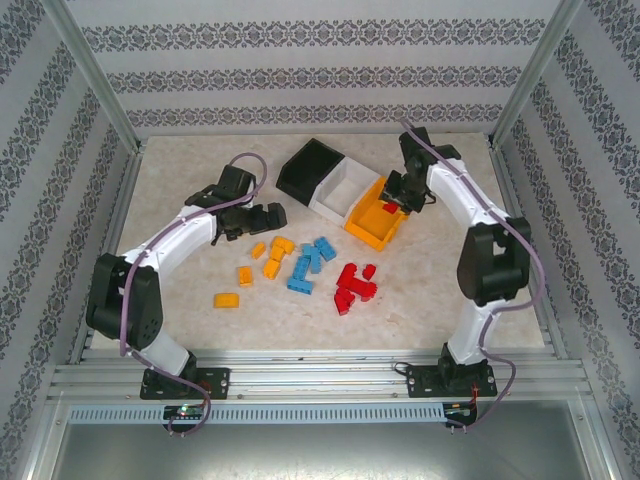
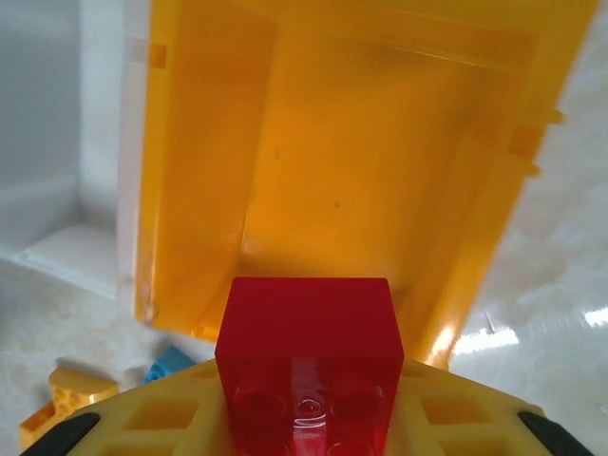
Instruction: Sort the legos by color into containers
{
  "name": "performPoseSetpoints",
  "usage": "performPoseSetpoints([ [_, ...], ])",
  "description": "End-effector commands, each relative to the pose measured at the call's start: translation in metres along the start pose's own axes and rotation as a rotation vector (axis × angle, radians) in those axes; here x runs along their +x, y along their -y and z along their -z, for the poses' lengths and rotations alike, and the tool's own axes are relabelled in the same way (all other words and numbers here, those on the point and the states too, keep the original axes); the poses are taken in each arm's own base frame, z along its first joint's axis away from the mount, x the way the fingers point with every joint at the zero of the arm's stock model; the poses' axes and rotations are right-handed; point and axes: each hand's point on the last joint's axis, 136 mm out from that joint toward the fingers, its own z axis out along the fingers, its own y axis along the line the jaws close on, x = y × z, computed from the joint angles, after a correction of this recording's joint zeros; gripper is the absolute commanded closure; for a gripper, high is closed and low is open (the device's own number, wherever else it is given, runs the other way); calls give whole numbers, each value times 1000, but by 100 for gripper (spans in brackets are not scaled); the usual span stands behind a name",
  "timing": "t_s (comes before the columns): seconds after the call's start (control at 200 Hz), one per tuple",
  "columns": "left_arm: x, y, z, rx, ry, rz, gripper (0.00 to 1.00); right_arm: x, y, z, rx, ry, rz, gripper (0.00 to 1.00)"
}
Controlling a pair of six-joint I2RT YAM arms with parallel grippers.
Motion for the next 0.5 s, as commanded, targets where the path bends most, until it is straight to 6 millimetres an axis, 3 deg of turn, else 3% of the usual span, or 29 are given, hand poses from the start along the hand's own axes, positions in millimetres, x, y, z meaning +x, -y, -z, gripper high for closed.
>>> performPoseSetpoints([
  [0.0,0,-6,12,3,10,15,0,-2,-3,-13,18,-42,20,63],
  [0.16,0,-15,16,-9,5,30,0,-4,1,-34,42,-80,23,58],
  [0.265,-2,-18,16,-10,3,36,0,-4,6,-41,55,-90,16,47],
  [0.495,-8,-15,9,2,-13,36,0,-9,2,-22,21,-52,1,41],
])
